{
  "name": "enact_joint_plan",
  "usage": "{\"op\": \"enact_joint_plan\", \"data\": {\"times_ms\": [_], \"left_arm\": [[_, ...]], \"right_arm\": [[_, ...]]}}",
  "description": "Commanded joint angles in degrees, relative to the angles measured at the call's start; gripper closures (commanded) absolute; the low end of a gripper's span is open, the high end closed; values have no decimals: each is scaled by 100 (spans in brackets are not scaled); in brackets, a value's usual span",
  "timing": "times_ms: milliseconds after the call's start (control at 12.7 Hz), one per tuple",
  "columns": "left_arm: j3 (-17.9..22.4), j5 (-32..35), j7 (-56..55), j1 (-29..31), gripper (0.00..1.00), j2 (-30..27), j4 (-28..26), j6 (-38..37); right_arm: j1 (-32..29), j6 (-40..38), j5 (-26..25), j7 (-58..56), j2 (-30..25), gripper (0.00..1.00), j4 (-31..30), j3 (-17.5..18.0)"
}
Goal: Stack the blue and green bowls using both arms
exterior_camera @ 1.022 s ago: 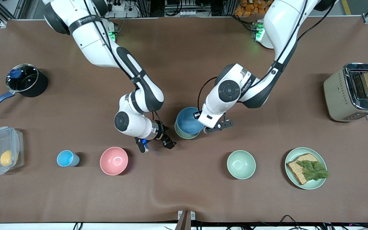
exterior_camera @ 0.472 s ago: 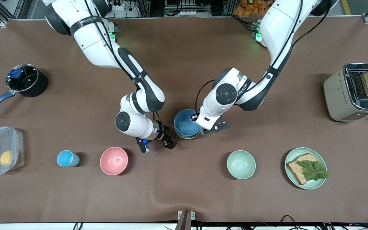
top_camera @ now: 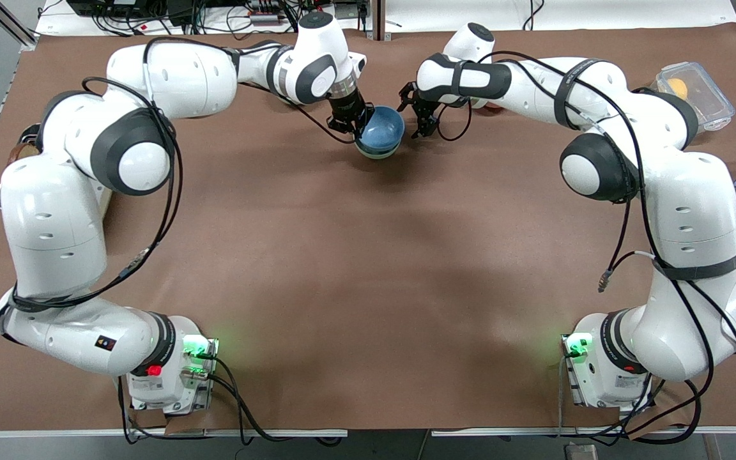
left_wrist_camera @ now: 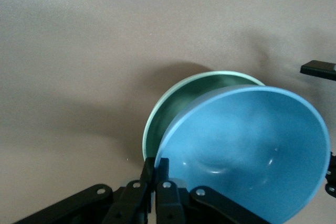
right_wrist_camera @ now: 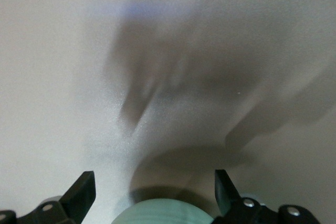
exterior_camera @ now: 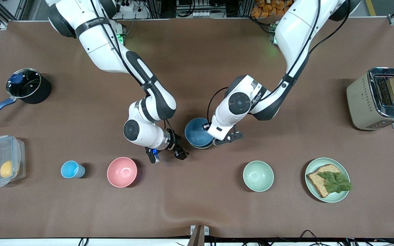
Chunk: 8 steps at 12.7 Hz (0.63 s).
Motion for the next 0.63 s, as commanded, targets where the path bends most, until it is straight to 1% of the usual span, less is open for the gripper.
{"op": "enact_joint_plan", "data": {"times_ms": [0,393,551], "left_arm": [[50,-61,-64,-75,100,138,154,38],[85,-61,-20,-84,100,217,172,38],[85,-61,-37,-84,99,305,294,38]], "right_arm": [[-218,0,158,420,54,0,108,28],[-62,88,158,564,63,0,116,28],[-35,201,167,572,72,0,116,28]]}}
